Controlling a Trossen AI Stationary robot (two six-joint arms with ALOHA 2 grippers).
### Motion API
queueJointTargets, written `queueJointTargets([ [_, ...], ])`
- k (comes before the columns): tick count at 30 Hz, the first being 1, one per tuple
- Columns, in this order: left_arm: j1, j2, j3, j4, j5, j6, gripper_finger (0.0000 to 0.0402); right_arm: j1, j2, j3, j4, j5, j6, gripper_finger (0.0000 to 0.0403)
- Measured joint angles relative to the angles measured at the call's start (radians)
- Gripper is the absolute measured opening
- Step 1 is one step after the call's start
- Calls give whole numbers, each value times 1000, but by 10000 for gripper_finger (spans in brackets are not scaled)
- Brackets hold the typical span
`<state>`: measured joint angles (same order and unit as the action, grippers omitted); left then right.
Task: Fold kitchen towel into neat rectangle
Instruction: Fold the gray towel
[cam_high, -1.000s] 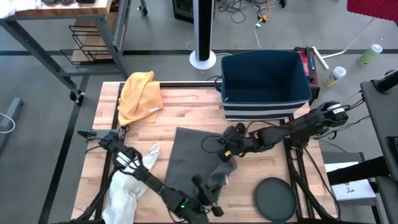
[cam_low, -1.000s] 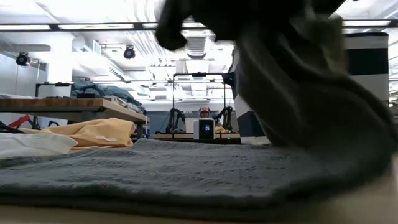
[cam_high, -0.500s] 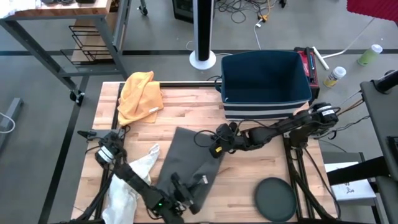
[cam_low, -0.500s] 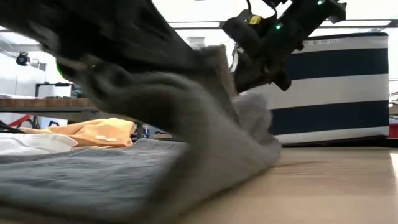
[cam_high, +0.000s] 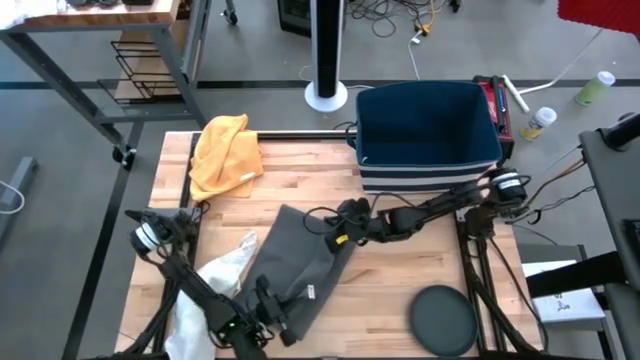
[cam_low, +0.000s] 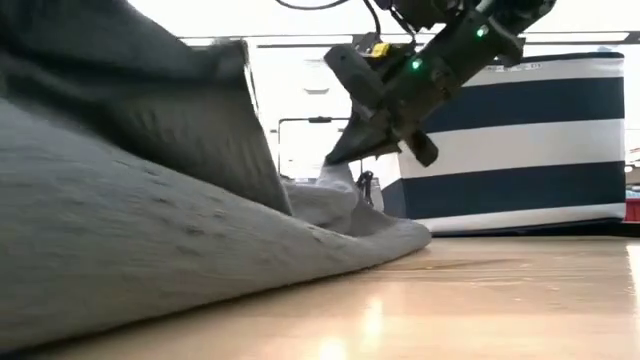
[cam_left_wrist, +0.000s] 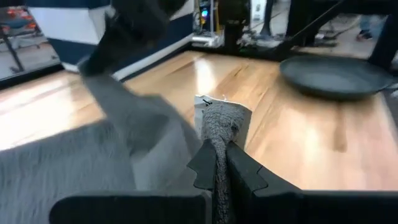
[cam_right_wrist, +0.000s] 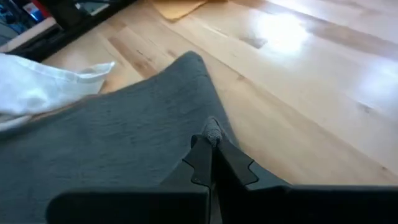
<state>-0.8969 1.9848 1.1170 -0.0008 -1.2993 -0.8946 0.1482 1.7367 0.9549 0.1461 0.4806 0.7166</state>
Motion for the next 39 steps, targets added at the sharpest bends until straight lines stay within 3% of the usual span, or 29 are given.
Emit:
queueJointTargets([
  [12, -33, -101, -48, -80, 116, 33, 6, 2, 206, 176, 54, -32, -60, 0],
  [22, -78, -150, -48, -503, 260, -313, 6, -8, 232, 237, 23, -43, -107, 0],
  [26, -91, -161, -49, -605, 346, -383, 6, -11, 232, 238, 30, -38, -103, 0],
  [34, -111, -171, -49, -629, 383, -409, 6, -18, 258, 279, 69, -44, -126, 0],
  [39, -113, -173, -49, -645, 478, -409, 6, -19, 282, 315, 70, -44, -141, 0],
])
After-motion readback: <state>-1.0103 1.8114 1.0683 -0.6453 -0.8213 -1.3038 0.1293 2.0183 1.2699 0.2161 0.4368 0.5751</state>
